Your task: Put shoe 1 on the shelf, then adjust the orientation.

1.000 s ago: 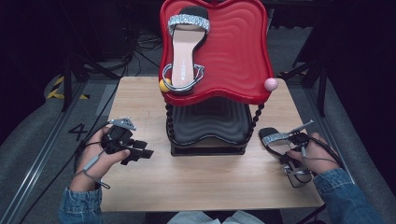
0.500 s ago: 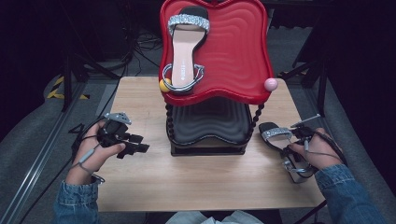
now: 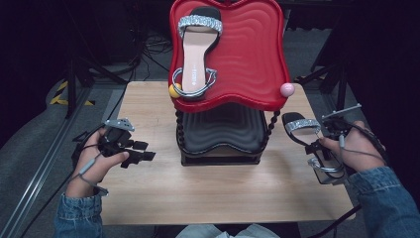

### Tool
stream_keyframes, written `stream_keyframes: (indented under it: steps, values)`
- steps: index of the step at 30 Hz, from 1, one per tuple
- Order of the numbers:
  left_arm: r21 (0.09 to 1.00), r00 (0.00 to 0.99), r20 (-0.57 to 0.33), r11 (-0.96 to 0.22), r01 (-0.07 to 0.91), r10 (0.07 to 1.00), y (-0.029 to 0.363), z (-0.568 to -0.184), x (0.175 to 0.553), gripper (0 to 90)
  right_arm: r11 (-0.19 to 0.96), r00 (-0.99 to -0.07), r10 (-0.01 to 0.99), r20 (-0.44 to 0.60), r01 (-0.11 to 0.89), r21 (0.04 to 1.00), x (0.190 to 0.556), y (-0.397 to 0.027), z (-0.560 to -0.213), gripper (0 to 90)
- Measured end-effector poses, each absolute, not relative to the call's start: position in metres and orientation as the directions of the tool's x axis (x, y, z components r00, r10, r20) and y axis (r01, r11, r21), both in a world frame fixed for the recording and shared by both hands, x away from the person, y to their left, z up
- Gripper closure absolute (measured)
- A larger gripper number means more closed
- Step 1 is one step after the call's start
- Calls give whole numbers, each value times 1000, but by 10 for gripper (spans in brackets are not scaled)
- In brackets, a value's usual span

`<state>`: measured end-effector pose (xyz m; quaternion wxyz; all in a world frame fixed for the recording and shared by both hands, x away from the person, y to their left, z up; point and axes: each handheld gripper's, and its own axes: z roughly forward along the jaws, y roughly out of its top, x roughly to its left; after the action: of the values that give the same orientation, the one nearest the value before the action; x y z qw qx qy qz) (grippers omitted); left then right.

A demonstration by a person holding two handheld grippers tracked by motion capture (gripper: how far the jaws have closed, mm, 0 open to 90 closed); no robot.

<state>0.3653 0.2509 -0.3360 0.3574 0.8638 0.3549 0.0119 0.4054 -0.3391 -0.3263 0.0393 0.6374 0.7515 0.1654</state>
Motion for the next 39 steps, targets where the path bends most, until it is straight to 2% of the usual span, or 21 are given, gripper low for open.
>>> stream_keyframes:
  steps: [18, 39]
  values:
    - [620, 739, -227, -491, 612, 635, 255, -338, 353, 464, 130, -208, 964, 164, 911, 391, 400, -340, -230, 427]
    - [609, 748, -239, -505, 612, 619, 249, -342, 359, 462, 147, -240, 959, 152, 878, 456, 391, -325, -145, 429]
